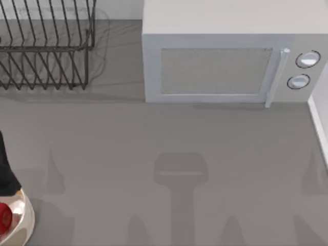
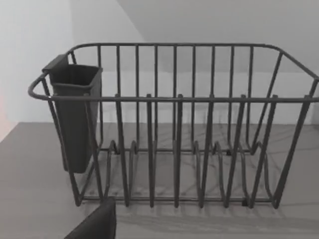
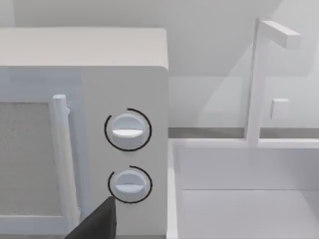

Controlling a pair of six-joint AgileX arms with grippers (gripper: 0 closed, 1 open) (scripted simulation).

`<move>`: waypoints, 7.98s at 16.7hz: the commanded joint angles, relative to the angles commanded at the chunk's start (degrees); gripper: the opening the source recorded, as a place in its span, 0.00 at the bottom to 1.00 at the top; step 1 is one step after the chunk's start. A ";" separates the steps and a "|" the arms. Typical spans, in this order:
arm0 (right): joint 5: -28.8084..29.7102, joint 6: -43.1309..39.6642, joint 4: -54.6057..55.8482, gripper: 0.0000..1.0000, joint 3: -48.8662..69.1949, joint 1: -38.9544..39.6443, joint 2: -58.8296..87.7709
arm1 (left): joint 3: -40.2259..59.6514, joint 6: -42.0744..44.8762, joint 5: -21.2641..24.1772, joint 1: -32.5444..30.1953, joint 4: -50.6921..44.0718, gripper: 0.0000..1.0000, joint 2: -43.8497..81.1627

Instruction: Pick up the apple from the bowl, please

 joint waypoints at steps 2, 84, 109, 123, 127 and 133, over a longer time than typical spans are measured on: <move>0.00 0.00 0.00 1.00 0.00 0.00 0.00 | 2.59 0.16 0.00 0.11 -3.05 1.00 3.08; 0.00 0.00 0.00 1.00 0.00 0.00 0.00 | 89.21 2.76 0.15 1.51 -97.48 0.00 76.44; 0.00 0.00 0.00 1.00 0.00 0.00 0.00 | 94.76 -36.68 0.07 -38.01 -78.86 0.00 105.18; 0.00 0.00 0.00 1.00 0.00 0.00 0.00 | 74.47 -36.55 0.05 -38.00 -54.57 0.00 109.07; 0.00 0.00 0.00 1.00 0.00 0.00 0.00 | 74.47 -36.55 0.05 -38.00 -54.57 0.15 109.07; 0.00 0.00 0.00 1.00 0.00 0.00 0.00 | 74.47 -36.55 0.05 -38.00 -54.57 0.60 109.07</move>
